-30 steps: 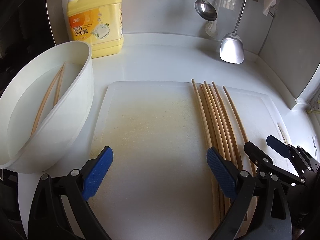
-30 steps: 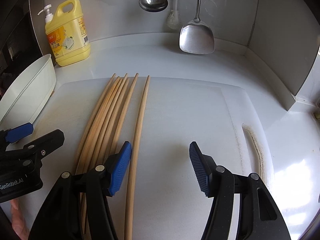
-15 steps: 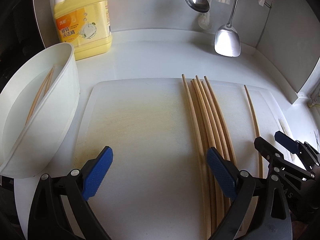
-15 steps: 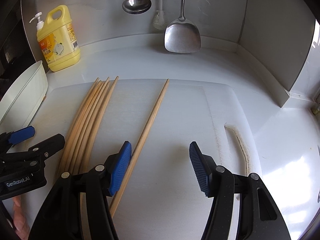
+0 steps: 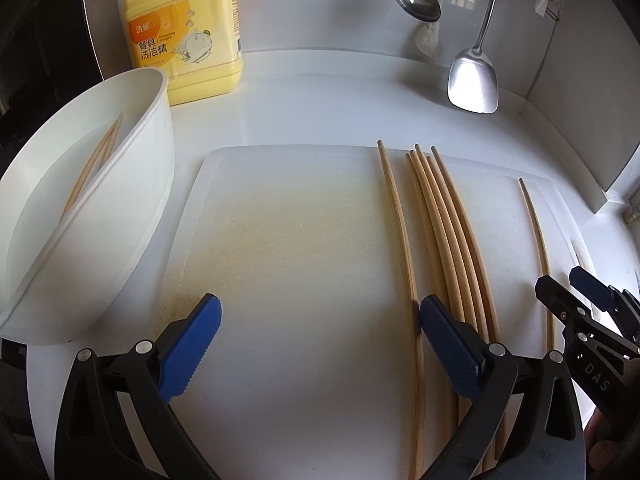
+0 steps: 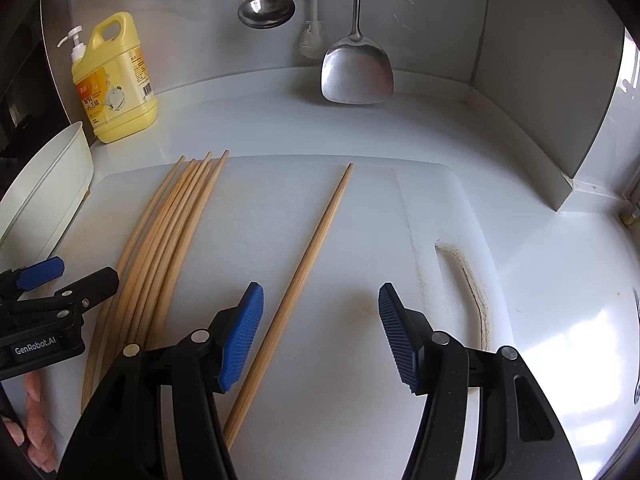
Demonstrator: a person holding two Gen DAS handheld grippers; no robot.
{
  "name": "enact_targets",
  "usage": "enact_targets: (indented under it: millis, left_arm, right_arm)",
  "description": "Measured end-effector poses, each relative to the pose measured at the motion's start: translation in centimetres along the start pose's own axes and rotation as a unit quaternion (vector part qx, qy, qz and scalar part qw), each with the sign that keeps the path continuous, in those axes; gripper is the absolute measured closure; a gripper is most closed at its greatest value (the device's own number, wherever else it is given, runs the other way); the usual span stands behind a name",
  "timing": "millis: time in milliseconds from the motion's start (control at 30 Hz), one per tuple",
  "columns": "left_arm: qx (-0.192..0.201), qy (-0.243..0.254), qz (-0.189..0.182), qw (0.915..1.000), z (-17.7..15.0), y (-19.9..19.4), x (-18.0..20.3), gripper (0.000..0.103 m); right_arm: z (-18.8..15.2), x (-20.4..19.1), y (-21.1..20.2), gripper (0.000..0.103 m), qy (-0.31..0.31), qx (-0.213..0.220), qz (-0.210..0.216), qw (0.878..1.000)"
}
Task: Organize utensils
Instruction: 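Separate a chopstick and close the left tool on it while the right tool grasps another, then carry both held chopsticks over the white water basin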
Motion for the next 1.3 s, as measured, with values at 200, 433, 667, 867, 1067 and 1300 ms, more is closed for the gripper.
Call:
enact_targets:
  millis: [200, 433, 667, 867, 1067, 1300]
  left_arm:
    - [0.007, 0.004, 0.013, 0.9999, 0.5, 0.5, 1.1, 0.006]
    - [0.024, 0.025, 0.001, 0.9994, 0.5, -0.2, 2.2, 0.043]
    - [0.027, 0.031, -0.008, 0.9991, 0.1, -0.8, 2.5, 0.095]
    - [0.013, 0.015, -0.031, 0.9993, -0.1, -1.1, 1.9, 0.096]
    - [-0.001, -0.002, -0.056, 0.9984, -0.3, -2.8, 1.4, 0.096]
    - [0.012, -0.021, -0.040, 0.9989, 0.5, -8.3, -0.8, 0.096]
  right_arm:
    - [0.1, -0.4, 0.1, 0.046, -0.002, 0.004, -0.001, 1.000]
    - [0.2, -1.5, 0.0, 0.067, -0.018, 0.010, 0.005, 1.000]
    - [-0.3, -2.4, -0.4, 0.095, -0.036, 0.014, 0.009, 0.999]
    - [-0.3, -1.4, -0.6, 0.097, -0.011, 0.008, 0.044, 0.999]
    - [0.3, -0.6, -2.4, 0.097, 0.005, 0.015, 0.070, 0.997]
    - [2.0, -1.1, -6.2, 0.097, 0.001, 0.033, 0.106, 0.994]
Point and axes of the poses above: each gripper's, at about its wrist camera, not at the fingertips, and y roughly the way its jaws point, x to its right, z to its top, the point moved 1 cm from there along y, roughly the way its jaws point, and after that the axes turned 5 degrees about -x, right-handed, at the moved point
